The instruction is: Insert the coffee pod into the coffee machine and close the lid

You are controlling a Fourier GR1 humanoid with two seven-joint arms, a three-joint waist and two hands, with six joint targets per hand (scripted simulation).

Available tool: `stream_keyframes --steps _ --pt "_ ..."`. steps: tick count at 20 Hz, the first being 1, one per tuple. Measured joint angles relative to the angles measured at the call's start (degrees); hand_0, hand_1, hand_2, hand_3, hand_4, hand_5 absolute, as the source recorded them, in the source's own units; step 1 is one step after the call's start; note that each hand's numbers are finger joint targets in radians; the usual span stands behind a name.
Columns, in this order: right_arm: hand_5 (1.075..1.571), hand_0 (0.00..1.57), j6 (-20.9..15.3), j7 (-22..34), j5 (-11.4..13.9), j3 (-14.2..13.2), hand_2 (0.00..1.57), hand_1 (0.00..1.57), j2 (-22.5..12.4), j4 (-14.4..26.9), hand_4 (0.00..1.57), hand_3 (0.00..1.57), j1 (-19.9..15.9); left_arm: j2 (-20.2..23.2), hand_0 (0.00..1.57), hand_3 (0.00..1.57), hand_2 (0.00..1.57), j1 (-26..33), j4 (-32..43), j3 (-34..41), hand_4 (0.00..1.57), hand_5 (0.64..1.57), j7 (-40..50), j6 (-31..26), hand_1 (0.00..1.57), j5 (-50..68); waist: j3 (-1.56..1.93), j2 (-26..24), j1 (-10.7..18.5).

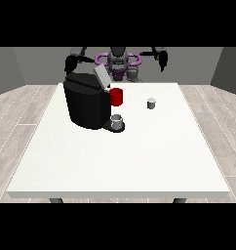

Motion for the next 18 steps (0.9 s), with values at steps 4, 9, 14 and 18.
stream_keyframes --steps 4,9,14,18 --pt "1.571 0.00 -1.1 1.0 -0.3 -0.7 0.00 0.00 0.1 -1.0 0.16 0.00 -1.9 2.3 0.00 0.00 0.00 -1.8 0.7 0.3 0.00 1.571 0.4 0.1 0.00 -3.2 -0.06 0.7 -0.8" --pt "1.571 0.00 -1.1 -0.3 -0.2 0.6 0.00 0.00 1.3 -1.3 0.19 0.00 -3.6 6.2 0.00 0.00 0.00 -8.3 5.5 3.9 0.00 1.571 3.4 -0.8 0.00 -4.1 -0.09 3.9 -3.5" --pt "1.571 0.00 -0.3 -0.3 -0.2 1.6 0.00 0.00 1.1 -2.0 0.28 0.00 -4.9 8.9 0.00 0.00 0.00 -14.2 12.1 6.6 0.00 1.571 6.1 -2.4 0.00 -3.9 -0.10 6.1 -5.8" --pt "1.571 0.00 -0.6 0.8 -0.9 1.7 0.00 0.00 1.1 -2.1 0.34 0.00 -7.1 11.1 0.00 0.00 0.00 -18.4 18.1 8.2 0.00 1.571 6.5 -3.3 0.00 -4.7 -0.12 8.3 -6.8"
